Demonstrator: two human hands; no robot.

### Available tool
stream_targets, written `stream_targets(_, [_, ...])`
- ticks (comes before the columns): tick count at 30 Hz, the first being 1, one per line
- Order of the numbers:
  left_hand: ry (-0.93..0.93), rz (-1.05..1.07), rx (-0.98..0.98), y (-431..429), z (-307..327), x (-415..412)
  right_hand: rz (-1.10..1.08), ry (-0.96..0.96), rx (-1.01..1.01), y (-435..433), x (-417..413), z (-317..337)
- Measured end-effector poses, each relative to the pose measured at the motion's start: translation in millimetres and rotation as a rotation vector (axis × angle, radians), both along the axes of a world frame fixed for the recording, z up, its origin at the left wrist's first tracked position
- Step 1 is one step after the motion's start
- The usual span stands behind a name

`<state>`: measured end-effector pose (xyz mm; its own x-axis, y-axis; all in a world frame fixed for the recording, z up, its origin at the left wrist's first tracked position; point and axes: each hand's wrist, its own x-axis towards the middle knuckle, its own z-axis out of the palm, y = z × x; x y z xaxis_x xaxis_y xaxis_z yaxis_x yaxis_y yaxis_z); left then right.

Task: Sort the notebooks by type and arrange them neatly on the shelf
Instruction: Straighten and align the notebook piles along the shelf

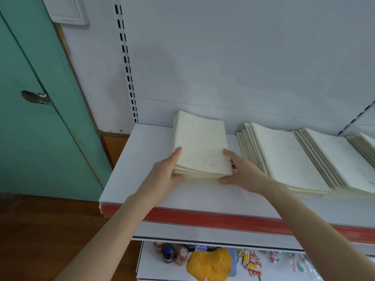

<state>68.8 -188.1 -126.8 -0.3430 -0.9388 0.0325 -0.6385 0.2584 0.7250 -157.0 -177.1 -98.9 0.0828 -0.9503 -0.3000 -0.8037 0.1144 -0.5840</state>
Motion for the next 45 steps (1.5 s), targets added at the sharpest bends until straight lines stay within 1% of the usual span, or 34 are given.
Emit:
stream_targets(2, [0.020, 0.016, -0.021, -1.3, 0.2, 1.2, 0.005, 0.009, -0.008, -1.2, -1.9, 0.7])
stream_targets(7, [-0.060, 0.006, -0.062, 3.4, -6.0, -0.5, -0.032, -0.008, -0.062, 4.3, 2.5, -3.2])
stream_targets(11, [-0.032, 0.036, -0.083, 3.0, -6.8, 1.1, -0.065, -0.069, -0.092, 7.0, 5.0, -7.0])
stream_targets(14, [-0.046, 0.070, -0.086, 1.9, -8.2, 1.1, -0.092, -0.077, -0.112, 7.1, 7.1, -10.2])
stream_targets(17, [-0.076, 0.034, -0.080, 0.9, -6.8, 0.0, -0.094, -0.095, -0.120, 5.4, 5.8, -10.6])
stream_targets(20, [0.014, -0.003, -0.049, 1.3, -1.7, 1.3, -0.063, -0.196, -0.053, 2.4, -0.6, -7.8])
stream_targets(22, [0.098, 0.047, -0.084, -4.5, 5.5, 0.1, -0.106, -0.313, -0.055, -0.9, -4.5, -5.1])
stream_targets(24, [0.163, 0.138, -0.045, -17.8, 15.7, -4.7, -0.215, -0.386, -0.112, -10.1, -5.1, -3.6])
stream_targets(26, [0.170, 0.194, 0.054, -36.5, 24.2, -10.0, -0.282, -0.377, -0.140, -25.1, -0.5, -3.5])
stream_targets(29, [0.180, 0.191, 0.170, -60.9, 28.9, -16.9, -0.284, -0.362, -0.147, -52.6, 9.1, -7.1])
stream_targets(31, [0.236, 0.189, 0.229, -69.5, 28.8, -20.2, -0.304, -0.357, -0.157, -68.1, 12.3, -11.5])
stream_targets(33, [0.301, 0.195, 0.272, -74.4, 28.9, -22.0, -0.354, -0.401, -0.157, -78.2, 14.6, -13.8])
stream_targets(36, [0.326, 0.178, 0.270, -76.8, 25.1, -21.2, -0.417, -0.461, -0.183, -85.7, 16.3, -17.8])
stream_targets(41, [0.318, 0.150, 0.248, -72.7, 19.2, -21.0, -0.431, -0.407, -0.272, -88.1, 19.1, -22.8])
stream_targets(45, [0.298, 0.140, 0.282, -75.8, 21.1, -22.8, -0.427, -0.436, -0.234, -87.6, 17.0, -25.1])
